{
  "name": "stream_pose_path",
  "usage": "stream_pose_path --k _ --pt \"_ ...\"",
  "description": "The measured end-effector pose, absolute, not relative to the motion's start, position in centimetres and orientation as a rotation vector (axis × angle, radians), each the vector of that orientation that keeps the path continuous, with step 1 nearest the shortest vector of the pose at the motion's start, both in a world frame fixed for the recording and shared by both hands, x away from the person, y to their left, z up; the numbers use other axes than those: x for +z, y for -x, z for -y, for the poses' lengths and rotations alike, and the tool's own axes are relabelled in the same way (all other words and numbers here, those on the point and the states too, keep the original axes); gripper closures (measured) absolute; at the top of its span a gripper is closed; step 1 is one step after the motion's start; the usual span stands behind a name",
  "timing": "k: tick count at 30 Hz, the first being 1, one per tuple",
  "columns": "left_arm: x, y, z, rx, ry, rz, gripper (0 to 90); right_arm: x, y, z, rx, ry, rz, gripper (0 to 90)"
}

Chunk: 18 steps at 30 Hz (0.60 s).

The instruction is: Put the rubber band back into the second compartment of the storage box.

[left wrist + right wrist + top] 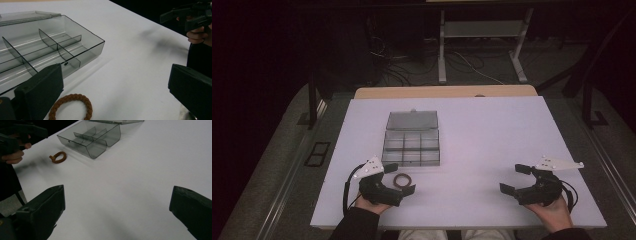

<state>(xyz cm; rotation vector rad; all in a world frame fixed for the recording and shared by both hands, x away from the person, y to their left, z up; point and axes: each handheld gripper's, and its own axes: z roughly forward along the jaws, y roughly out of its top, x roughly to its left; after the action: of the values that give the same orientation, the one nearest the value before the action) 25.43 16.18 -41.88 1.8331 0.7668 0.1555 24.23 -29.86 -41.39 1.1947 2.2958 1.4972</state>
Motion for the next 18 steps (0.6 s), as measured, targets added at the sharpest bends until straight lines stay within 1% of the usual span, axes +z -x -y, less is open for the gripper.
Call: stream_pose_path --k 18 --pt "-41.65 -25.22 -16.44 0.163 -1.837 -0.78 0.0 -41.44 -24.27 29.57 1.511 -1.182 -2.345 0.0"
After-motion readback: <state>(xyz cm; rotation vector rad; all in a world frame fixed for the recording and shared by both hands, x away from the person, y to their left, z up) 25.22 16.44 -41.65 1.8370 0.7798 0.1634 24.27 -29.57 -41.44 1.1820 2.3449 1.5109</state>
